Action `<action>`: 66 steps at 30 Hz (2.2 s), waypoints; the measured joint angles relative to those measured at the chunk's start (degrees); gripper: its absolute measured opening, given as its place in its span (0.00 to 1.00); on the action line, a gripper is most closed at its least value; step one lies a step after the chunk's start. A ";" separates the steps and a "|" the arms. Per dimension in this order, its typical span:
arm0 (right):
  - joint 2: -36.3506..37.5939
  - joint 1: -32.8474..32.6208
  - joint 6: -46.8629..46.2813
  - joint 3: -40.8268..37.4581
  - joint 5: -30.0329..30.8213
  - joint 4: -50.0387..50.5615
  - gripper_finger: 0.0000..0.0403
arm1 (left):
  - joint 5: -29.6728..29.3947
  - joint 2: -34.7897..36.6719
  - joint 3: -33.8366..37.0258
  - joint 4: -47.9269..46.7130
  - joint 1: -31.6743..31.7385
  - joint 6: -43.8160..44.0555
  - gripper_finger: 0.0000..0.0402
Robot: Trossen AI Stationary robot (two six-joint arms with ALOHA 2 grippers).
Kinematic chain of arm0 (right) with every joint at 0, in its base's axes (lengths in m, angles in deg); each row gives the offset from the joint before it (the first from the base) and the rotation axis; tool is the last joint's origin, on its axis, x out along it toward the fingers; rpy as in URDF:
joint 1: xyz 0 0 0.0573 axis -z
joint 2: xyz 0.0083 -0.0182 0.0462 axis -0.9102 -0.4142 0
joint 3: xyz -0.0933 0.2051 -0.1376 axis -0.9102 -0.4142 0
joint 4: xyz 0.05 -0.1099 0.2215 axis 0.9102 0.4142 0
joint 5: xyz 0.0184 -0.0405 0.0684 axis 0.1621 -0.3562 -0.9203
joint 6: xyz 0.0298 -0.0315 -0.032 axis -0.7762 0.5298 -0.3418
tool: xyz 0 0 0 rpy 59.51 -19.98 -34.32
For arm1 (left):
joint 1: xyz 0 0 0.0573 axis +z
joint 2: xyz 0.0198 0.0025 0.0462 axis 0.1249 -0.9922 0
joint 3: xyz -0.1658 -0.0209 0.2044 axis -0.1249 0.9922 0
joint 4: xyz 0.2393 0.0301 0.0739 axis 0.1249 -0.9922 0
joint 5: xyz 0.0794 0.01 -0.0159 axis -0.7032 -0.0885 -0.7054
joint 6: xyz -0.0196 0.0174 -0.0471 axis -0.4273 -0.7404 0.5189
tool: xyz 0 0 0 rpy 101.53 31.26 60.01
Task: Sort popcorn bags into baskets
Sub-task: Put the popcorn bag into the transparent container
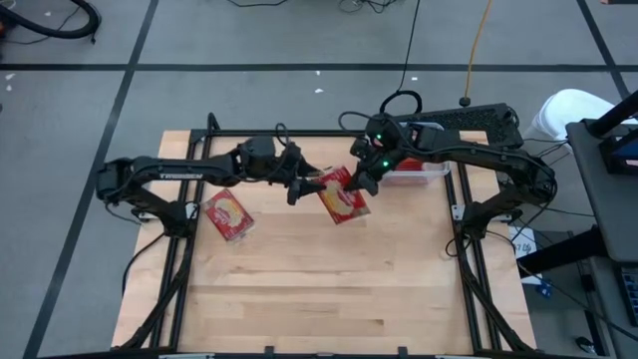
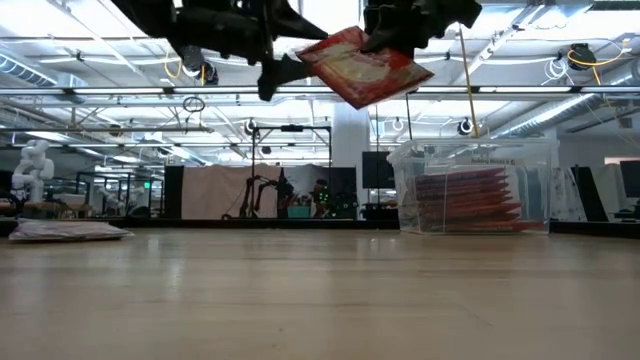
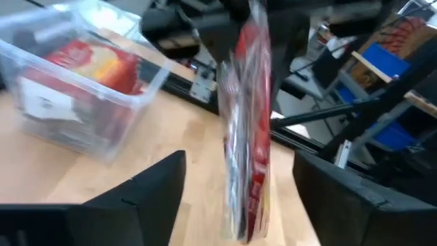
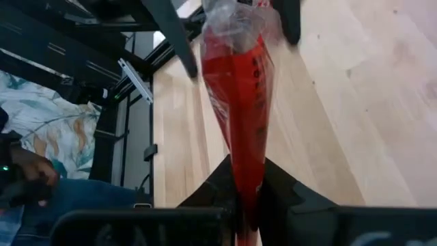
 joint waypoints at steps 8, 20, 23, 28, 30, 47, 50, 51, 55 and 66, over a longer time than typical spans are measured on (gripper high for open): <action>0.02 0.02 0.59 0.00 0.48 -0.84 0.05 | 0.63 -2.90 0.02 3.49 0.01 2.66 0.28; 6.12 3.92 0.05 0.02 2.52 -0.67 0.23 | 0.12 -1.21 0.02 10.62 2.70 9.00 0.06; 9.49 5.82 0.69 0.02 6.09 0.28 0.31 | -0.16 -0.96 -0.04 12.78 4.34 11.10 0.03; 14.09 8.28 0.30 -1.41 9.04 0.30 0.40 | -1.36 -0.14 0.04 20.16 7.33 14.57 0.05; 15.82 8.83 -0.85 -2.88 9.05 -1.60 0.42 | -1.49 -0.15 0.02 23.98 8.41 15.92 0.05; 20.70 9.36 -22.57 -20.66 22.13 -50.14 0.44 | -15.83 -0.26 0.00 39.19 6.28 18.80 0.03; 20.64 9.36 -20.80 -20.80 24.08 -53.67 0.44 | -18.43 -0.26 0.00 39.10 5.19 17.59 0.04; 20.68 9.36 -20.24 -20.81 24.23 -54.60 0.44 | -19.14 -0.26 0.00 39.02 4.93 17.29 0.04; 20.25 9.38 -20.12 -20.79 24.24 -55.23 0.43 | -20.80 -0.26 0.00 39.11 4.53 16.95 0.05; 18.76 9.36 -21.42 -20.79 24.00 -56.13 0.44 | -23.71 -0.26 0.00 39.79 3.41 16.06 0.04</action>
